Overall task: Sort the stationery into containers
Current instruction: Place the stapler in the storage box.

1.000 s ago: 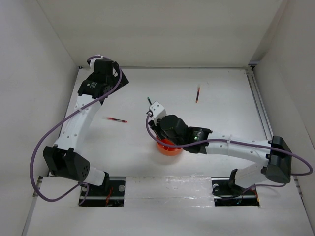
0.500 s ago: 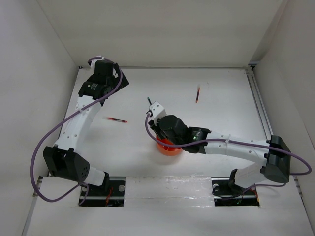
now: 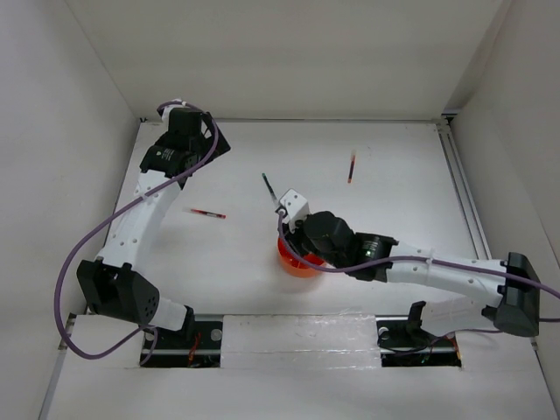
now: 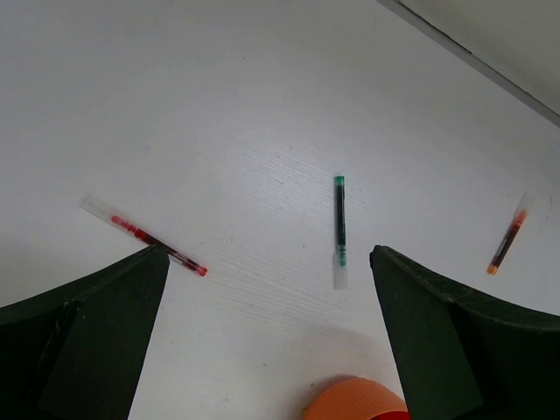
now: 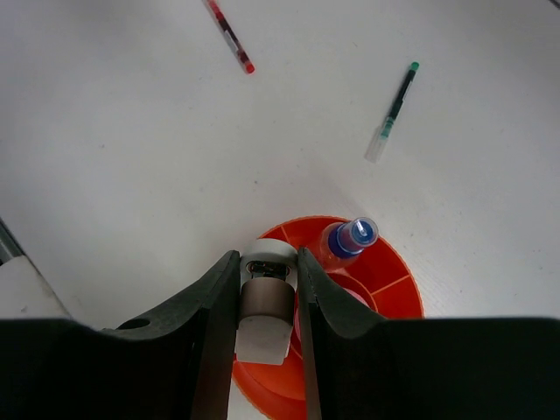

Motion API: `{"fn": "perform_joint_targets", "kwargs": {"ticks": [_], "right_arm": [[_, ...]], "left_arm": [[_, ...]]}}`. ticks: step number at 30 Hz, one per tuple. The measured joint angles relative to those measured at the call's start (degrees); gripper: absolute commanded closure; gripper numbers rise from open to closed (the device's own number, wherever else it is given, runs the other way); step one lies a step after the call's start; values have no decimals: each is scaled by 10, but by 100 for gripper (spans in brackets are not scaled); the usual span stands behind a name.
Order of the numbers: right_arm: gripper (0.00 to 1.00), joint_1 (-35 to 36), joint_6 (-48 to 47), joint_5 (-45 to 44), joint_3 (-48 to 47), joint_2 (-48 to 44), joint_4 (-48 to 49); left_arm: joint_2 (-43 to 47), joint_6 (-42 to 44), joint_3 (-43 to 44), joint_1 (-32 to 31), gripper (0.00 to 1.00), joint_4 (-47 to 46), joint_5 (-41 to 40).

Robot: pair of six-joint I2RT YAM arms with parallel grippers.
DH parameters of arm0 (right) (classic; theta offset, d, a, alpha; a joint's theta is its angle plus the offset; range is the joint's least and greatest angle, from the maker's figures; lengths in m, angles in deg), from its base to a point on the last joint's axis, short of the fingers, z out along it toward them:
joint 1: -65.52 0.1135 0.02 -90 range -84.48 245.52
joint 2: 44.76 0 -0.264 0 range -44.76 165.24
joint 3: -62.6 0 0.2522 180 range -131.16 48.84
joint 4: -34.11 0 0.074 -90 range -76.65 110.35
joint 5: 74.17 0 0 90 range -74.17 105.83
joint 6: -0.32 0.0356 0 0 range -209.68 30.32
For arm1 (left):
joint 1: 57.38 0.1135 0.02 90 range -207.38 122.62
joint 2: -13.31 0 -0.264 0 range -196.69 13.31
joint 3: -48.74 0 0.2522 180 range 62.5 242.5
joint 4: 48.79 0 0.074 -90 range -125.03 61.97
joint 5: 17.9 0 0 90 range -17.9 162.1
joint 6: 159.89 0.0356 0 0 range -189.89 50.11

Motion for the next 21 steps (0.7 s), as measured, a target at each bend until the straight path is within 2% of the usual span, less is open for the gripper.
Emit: {"fn": "perform_joint_targets", "kwargs": {"ticks": [6,9,13,16,21], "right_arm": [[100,0,19,-2,12,-71,-8],[100,0,50,-40,36,-128,-14],[100,0,150,-130,52,-179,-64],[100,0,245,-189,49,-176,-129],[100,2,347,-221,43,-123,-212]], "left_arm": [[0,2,-7,0,0,-3,7],[0,2,-7,0,0,-3,9],[0,2,-7,0,0,-3,11],[0,2,-7,0,0,-3,14],[0,2,-7,0,0,-3,21]]}}
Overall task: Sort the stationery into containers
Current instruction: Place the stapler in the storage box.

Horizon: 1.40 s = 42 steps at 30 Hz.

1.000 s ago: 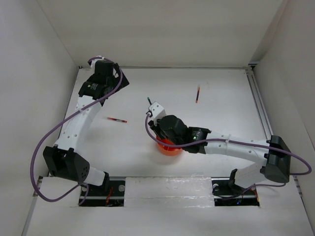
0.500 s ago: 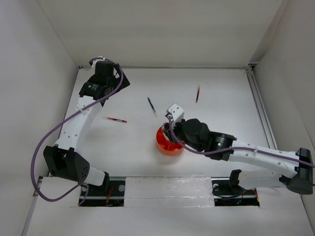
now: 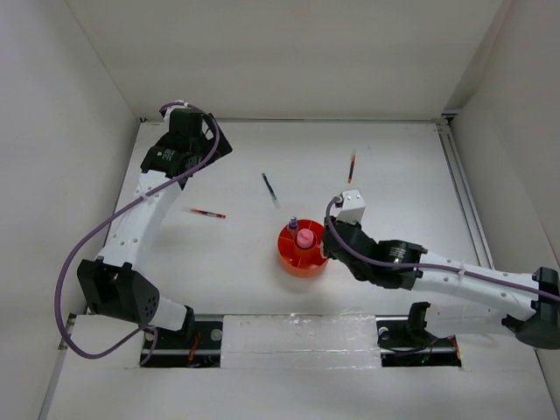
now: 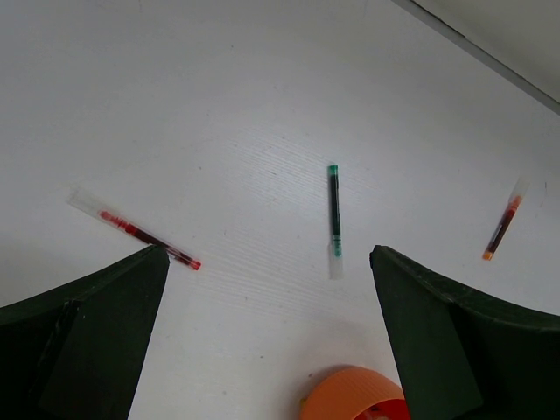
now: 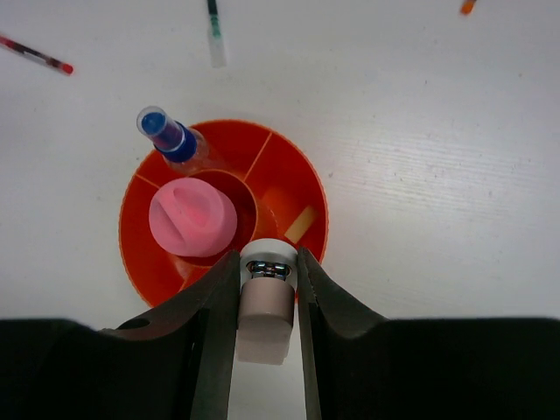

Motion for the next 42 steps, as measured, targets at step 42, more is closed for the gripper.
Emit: {"fn": "perform_joint_targets", "kwargs": {"ticks": [42], "right_arm": [[100,4,-445,339,-110,143,197]], "left_arm": [[8,9,-30,0,0,-30,48]]}}
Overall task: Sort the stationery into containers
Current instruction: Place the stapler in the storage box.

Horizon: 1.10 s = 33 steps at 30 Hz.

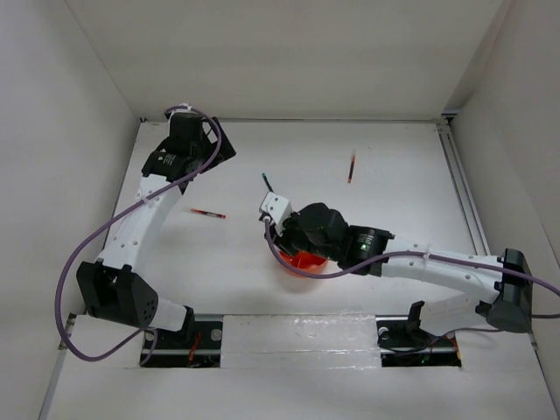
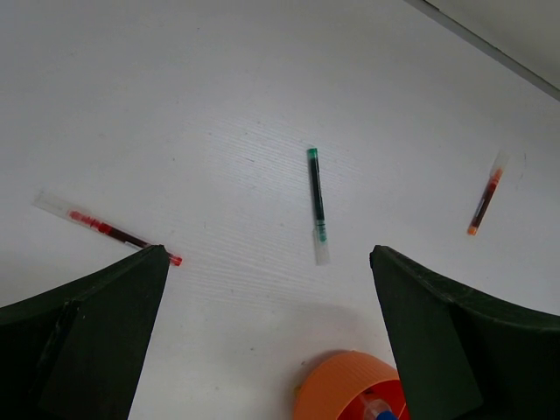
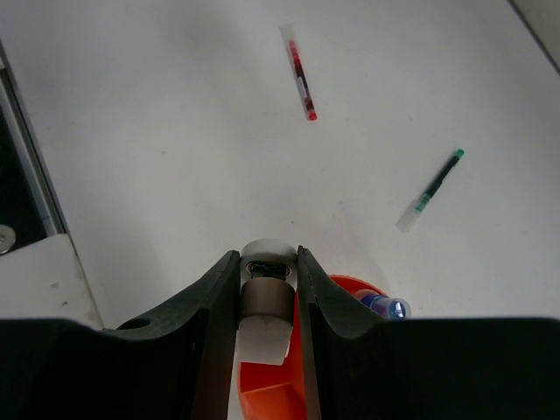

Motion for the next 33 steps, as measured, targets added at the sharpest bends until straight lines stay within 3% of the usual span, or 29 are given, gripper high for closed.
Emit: {"fn": "perform_joint_targets", "kwargs": {"ticks": [13,33], "right_arm": [[100,-36,-7,-8,17,68,27],[98,-37,13,-15,67,72,42]], "left_arm": [[12,3,-9,0,0,-5,1],[12,7,-10,0,0,-10,1]]}}
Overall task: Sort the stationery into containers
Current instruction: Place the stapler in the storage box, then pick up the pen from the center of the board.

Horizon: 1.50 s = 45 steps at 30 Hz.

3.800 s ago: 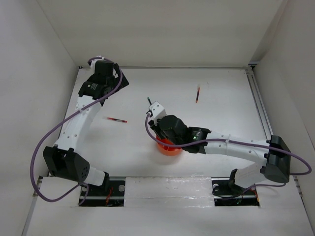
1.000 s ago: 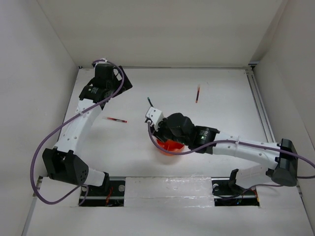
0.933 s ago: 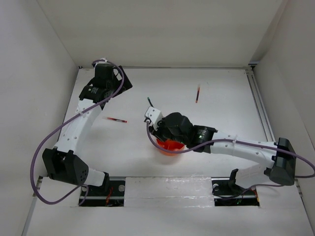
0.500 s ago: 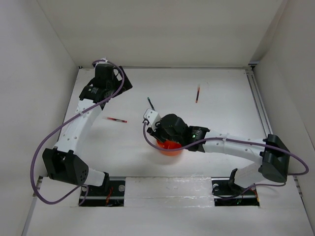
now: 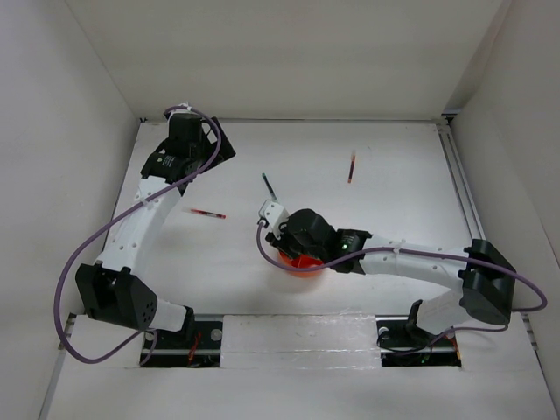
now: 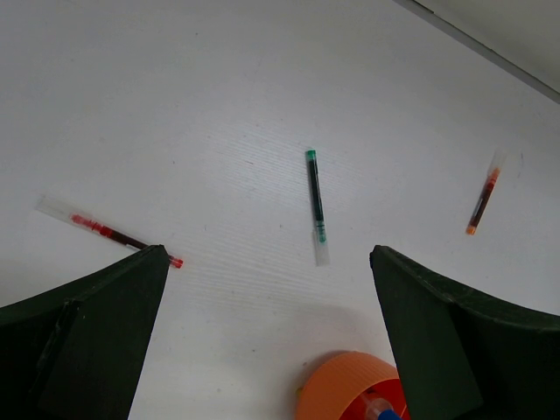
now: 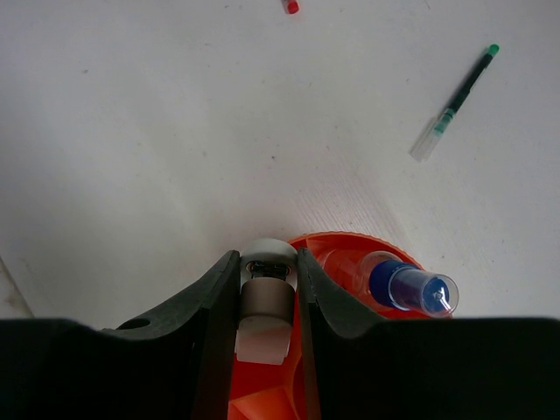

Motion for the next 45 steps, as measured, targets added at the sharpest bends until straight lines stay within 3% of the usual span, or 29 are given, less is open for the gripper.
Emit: {"fn": "perform_joint_targets", "kwargs": {"ticks": [2,4,7,13,19,26,37,45], "right_arm": [[91,0,1,-1,0,0,0],[63,0,1,-2,1,0,0],[40,0,4,-4,1,0,1],[32,0,3,-6,1,0,5],[30,0,3,-3,-6,-1,6],[26,0,-2,3,-84,-10,6],[20,-21,-18,21,-201,-41,-7],[20,-72,-18,104,-308,-30,-106]], "left_arm": [[0,0,0,0,0,0,0],[0,0,0,0,0,0,0],[0,0,0,0,0,0,0],[0,4,0,0,0,0,-5],[0,4,0,0,0,2,-21],[-23,-15,28,0,0,41,-59],[-75,-167,57,0,0,159,-131],[-122,-267,5,57,0,187,-86]]}}
